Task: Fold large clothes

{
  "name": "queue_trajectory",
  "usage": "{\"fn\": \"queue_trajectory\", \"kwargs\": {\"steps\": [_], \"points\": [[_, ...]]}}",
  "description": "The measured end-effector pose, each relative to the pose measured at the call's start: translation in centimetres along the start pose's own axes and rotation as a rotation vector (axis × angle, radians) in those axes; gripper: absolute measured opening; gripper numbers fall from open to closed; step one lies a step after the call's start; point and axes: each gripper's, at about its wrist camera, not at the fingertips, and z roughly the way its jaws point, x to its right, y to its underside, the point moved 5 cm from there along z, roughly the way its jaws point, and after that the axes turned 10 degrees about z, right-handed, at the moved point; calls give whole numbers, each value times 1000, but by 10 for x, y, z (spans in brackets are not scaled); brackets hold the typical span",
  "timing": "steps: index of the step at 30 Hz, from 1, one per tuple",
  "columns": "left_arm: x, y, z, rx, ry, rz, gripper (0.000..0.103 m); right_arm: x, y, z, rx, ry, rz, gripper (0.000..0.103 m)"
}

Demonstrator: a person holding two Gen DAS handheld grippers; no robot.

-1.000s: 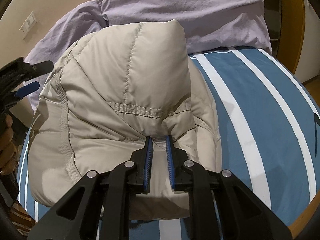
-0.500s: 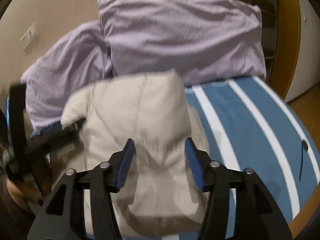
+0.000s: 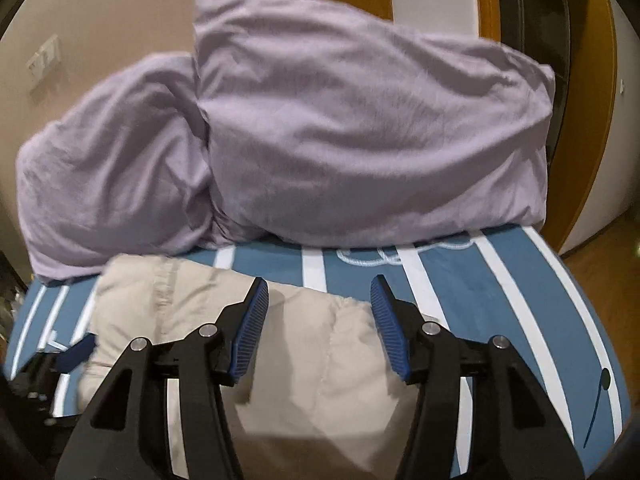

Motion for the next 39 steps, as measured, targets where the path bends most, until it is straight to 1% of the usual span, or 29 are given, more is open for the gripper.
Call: {"fn": "queue_trajectory", "kwargs": {"steps": [5,8,13,17,19,20,22,26,32,39], "points": [[-3,-6,-5,0,41,-1,85,9,14,15,-13,8,27,56],[-6,-16,-10,3,55,-5,85,12,18,21,-15,11,35,56],[-11,-40,-11,34,45,-39,86,16,22,28,-21,20,43,57],[-9,-48,1,28,10,-21,86,17,25,31,-26,27,45,59],[-6,-44,13,-13,4,-12,87,18,26,33,-28,25,48,60],[-6,-42,16,-18,3,-14,90,18,26,33,-30,25,49,60],[-7,-39,21,-22,-1,-20,93,18,27,35,-33,27,49,61],[-9,-33,28,-27,-10,-28,98,18,29,38,-37,28,49,63],[-13,-24,34,-12,-6,-51,100,15,33,41,-32,36,42,64],[-14,-21,43,-21,11,-71,101,16,33,47,-35,43,46,65]]}}
